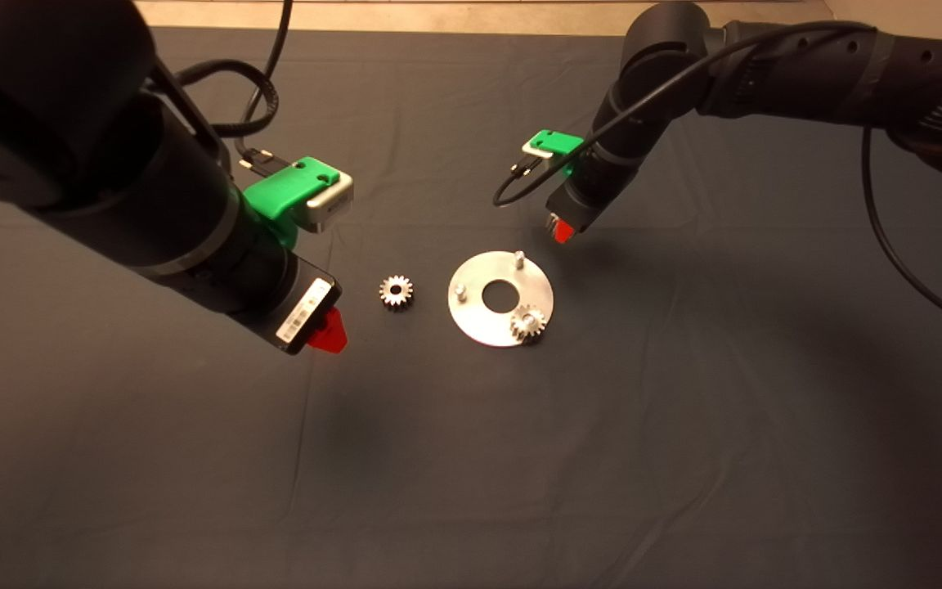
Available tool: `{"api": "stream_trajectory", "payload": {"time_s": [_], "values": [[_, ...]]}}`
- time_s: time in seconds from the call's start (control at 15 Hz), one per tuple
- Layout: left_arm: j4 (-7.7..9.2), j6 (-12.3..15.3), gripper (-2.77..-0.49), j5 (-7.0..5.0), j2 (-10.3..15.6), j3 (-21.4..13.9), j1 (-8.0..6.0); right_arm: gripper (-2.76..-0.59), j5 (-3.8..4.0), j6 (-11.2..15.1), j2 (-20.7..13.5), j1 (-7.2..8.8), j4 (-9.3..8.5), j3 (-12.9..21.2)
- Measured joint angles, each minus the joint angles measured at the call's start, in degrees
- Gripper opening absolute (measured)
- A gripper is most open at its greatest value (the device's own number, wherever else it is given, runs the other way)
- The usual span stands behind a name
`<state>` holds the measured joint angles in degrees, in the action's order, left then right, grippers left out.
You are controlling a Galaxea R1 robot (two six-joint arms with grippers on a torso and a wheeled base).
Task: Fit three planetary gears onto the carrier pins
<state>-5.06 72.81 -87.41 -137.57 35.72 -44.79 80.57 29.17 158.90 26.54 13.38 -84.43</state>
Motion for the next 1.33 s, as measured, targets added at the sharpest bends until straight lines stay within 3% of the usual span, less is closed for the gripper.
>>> {"api": "stream_trajectory", "payload": {"time_s": [0.2, 0.6, 0.73, 0.8, 1.33], "values": [[0.0, -0.02, -1.09, 0.0, 0.0, 0.0, 0.0, -2.43, 0.0, 1.12, 0.0, 0.0, -0.41, 2.31], [0.0, -0.02, -1.09, 0.0, 0.0, 0.0, 0.0, -2.43, -0.06, 1.11, 1.11, 0.0, -0.37, 2.25], [0.0, -0.04, -1.09, 0.0, 0.0, 0.0, 0.0, -2.43, -0.63, 1.11, 1.9, 0.0, -0.37, 2.22], [0.0, -0.02, -1.09, -0.02, 0.0, 0.0, 0.0, -2.43, -1.29, 1.11, 2.4, 0.0, -0.37, 2.05], [0.02, -0.03, -1.09, 0.0, 0.0, 0.0, 0.0, -2.43, -1.71, 1.11, 4.24, -0.2, -0.35, -0.62]]}}
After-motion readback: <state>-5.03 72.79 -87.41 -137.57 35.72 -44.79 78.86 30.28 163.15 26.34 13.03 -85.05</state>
